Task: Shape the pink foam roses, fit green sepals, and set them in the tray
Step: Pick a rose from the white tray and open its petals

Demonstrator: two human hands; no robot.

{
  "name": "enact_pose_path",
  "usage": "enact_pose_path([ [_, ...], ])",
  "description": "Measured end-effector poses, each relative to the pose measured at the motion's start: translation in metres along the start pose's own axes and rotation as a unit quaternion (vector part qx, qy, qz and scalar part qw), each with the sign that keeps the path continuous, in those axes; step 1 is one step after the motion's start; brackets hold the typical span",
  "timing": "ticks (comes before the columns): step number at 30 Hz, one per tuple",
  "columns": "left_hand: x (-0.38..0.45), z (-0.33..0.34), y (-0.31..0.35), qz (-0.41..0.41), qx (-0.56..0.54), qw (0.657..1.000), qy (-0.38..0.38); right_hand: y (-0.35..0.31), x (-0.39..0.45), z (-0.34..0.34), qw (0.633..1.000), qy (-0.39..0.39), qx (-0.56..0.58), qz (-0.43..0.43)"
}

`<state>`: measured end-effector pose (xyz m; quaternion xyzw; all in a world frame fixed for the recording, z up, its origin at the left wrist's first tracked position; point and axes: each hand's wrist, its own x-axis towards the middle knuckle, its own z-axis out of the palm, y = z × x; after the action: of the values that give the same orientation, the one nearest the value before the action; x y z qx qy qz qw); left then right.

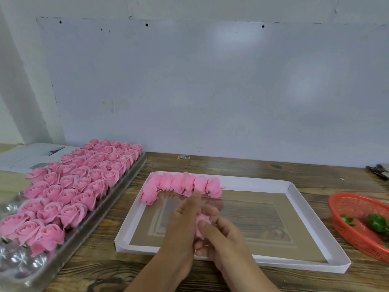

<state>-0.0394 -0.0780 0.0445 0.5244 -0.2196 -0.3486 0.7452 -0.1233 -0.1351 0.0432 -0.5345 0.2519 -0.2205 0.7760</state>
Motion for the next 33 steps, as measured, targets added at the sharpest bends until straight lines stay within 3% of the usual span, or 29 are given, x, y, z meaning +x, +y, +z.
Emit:
enact_pose_path([
  [5,0.003,0.001,0.001,0.191,0.187,0.962,0.062,-0.005,0.001,-0.009,0.998,-0.038,0.047,0.025],
  [11,0.01,-0.01,-0.006,0.291,0.329,0.894,0.085,-0.009,0.002,-0.013,0.997,-0.054,0.014,0.047],
  [16,0.014,-0.014,-0.008,0.313,0.351,0.881,0.056,-0.011,0.003,-0.016,0.998,-0.049,0.001,0.043],
  [23,0.013,-0.012,-0.008,0.313,0.35,0.88,0.073,-0.014,0.002,-0.02,0.996,-0.072,0.008,0.058],
  [28,0.013,-0.009,-0.006,0.269,0.295,0.909,0.117,-0.02,0.0,-0.019,0.991,-0.099,0.005,0.086],
  [30,0.015,-0.01,-0.005,0.243,0.267,0.922,0.136,-0.027,0.0,-0.021,0.991,-0.079,-0.032,0.104],
  [33,0.016,-0.011,-0.002,0.196,0.231,0.942,0.143,-0.042,0.0,-0.039,0.985,0.026,-0.162,0.055],
])
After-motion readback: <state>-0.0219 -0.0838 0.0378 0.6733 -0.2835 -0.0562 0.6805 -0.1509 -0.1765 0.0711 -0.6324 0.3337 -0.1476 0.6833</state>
